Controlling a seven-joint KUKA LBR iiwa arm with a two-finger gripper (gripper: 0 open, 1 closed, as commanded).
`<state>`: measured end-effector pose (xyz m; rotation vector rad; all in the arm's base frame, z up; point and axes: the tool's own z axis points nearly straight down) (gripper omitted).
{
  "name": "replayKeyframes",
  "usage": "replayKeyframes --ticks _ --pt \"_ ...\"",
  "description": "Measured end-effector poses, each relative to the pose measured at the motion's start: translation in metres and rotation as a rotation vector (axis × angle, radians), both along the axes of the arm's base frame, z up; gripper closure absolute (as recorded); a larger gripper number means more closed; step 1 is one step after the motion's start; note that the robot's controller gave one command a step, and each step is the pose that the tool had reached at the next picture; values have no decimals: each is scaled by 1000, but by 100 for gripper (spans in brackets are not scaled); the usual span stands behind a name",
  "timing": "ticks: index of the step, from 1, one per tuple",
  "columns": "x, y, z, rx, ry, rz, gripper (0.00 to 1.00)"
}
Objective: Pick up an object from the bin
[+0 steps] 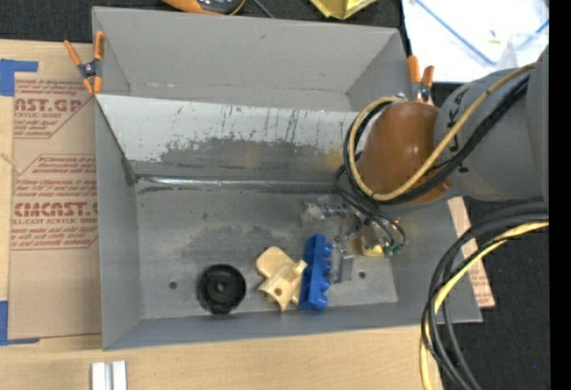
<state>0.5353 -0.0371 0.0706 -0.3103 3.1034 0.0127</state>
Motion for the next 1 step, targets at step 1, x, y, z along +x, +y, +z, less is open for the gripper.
replayKeyframes --ticks 1 --pt "-2 25 27 -5 -2 221 0"
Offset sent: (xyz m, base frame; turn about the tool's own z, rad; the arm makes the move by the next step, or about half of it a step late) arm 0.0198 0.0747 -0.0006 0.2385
